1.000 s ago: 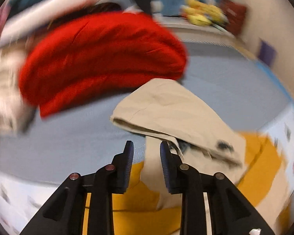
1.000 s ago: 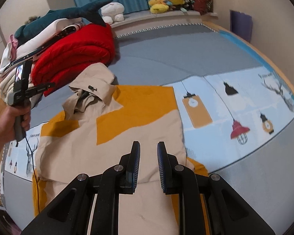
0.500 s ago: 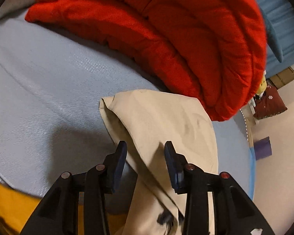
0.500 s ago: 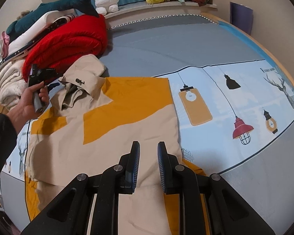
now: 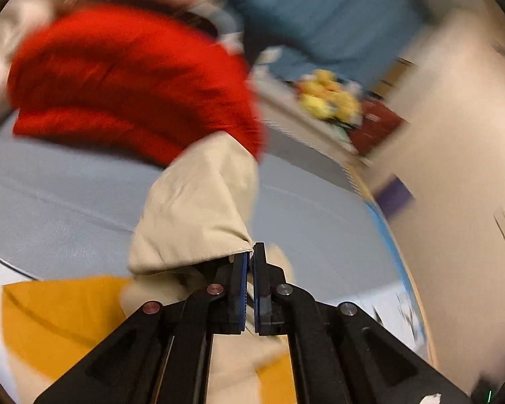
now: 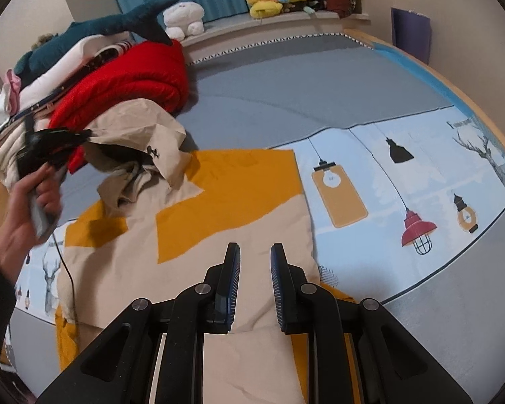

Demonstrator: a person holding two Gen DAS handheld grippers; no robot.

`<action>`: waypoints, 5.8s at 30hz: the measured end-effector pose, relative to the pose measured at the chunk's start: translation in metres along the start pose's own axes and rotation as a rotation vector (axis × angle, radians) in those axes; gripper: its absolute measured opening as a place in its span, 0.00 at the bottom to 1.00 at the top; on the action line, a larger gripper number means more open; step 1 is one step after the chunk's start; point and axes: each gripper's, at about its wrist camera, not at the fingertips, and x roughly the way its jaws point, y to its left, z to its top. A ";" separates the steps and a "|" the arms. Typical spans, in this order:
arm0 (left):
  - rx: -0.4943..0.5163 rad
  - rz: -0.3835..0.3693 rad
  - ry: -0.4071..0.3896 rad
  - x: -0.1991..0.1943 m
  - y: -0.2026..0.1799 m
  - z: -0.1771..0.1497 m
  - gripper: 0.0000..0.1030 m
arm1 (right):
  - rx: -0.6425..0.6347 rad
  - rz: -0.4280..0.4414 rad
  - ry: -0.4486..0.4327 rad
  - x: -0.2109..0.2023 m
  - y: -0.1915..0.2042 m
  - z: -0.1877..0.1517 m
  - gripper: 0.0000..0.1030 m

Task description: Fold large clothes

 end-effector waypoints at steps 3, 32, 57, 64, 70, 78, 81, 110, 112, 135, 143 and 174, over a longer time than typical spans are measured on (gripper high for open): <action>0.172 -0.014 -0.010 -0.072 -0.068 -0.047 0.00 | 0.007 0.036 -0.030 -0.016 0.002 0.002 0.19; 0.082 0.255 0.212 -0.139 -0.022 -0.185 0.14 | 0.164 0.366 0.288 0.090 0.065 -0.058 0.52; 0.037 0.234 0.275 -0.103 0.009 -0.196 0.29 | -0.523 0.289 0.384 0.101 0.158 -0.101 0.01; 0.004 0.266 0.352 -0.065 0.016 -0.217 0.54 | -0.342 0.314 0.441 0.120 0.143 -0.100 0.03; -0.137 0.200 0.370 -0.052 0.040 -0.229 0.20 | -0.165 0.372 0.414 0.121 0.113 -0.081 0.14; -0.094 0.163 0.309 -0.063 0.021 -0.224 0.00 | 0.060 0.436 0.316 0.117 0.080 -0.057 0.34; -0.093 0.142 0.327 -0.066 0.012 -0.225 0.01 | 0.114 0.424 0.300 0.119 0.073 -0.054 0.34; -0.021 0.325 0.434 -0.080 0.033 -0.211 0.16 | -0.106 0.176 0.350 0.142 0.126 -0.077 0.50; 0.001 0.352 0.345 -0.102 0.034 -0.196 0.16 | -0.146 0.212 0.236 0.116 0.140 -0.073 0.50; 0.137 0.456 -0.150 -0.347 0.000 -0.201 0.21 | -0.242 0.124 -0.249 -0.131 0.129 -0.105 0.50; 0.161 0.454 -0.174 -0.423 -0.019 -0.277 0.23 | -0.222 0.050 -0.373 -0.257 0.021 -0.175 0.50; -0.241 0.602 0.527 -0.341 0.144 -0.436 0.40 | 0.056 -0.116 0.356 -0.109 -0.148 -0.298 0.48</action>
